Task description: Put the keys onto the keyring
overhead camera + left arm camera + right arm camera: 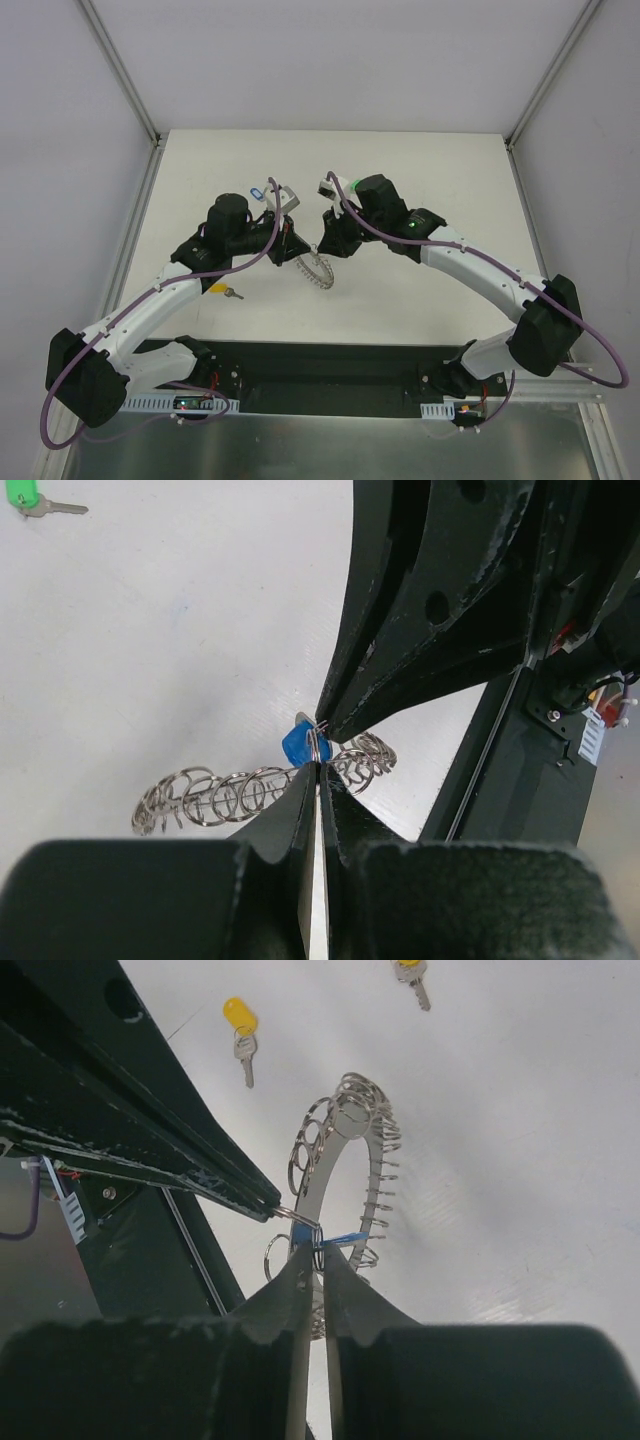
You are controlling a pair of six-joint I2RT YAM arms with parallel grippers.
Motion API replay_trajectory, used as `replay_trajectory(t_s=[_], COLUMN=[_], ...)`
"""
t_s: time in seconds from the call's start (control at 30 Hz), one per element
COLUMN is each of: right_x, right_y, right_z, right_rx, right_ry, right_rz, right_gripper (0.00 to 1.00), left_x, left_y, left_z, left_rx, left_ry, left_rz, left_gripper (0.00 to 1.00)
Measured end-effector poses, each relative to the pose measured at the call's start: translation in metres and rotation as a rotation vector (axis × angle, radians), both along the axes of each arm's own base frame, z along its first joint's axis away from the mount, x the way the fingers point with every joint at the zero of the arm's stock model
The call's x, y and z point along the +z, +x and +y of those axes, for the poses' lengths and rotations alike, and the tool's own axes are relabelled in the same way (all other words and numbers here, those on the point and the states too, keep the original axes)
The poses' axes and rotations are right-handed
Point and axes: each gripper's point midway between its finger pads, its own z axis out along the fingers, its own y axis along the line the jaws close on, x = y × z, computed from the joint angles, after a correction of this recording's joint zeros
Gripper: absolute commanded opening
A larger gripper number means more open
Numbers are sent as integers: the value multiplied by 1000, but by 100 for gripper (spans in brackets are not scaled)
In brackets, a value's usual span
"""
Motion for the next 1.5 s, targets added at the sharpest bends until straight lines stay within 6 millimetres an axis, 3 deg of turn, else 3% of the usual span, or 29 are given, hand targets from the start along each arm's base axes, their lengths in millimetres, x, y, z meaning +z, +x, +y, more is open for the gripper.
replay_trajectory(t_s=[0.07,0.47,0.63,0.83,0.97,1.17,1.5], right_x=[0,2,23,50,47,30,30], right_y=[-1,-3,-1,3,5,11,9], right_z=[1,-2,-10,-2,-2,-21,-44], right_rx=[7,2,-28,-22,-41,-90,-116], right_ry=[4,69,157,226,220,185,190], right_rz=[4,-68,-195,-317,-331,-317,-281], right_gripper=[1,1,1,1,1,1,1], left_x=[0,1,0,-10,-12,-3,3], left_y=[0,-1,-1,0,0,1,2], left_z=[0,-1,-1,-4,-3,1,5], left_rx=[-2,13,54,97,102,106,63], left_ry=[-1,-13,-31,-44,-40,-41,-8], left_rz=[-1,29,93,206,218,158,24], left_gripper=[0,0,0,0,0,0,0])
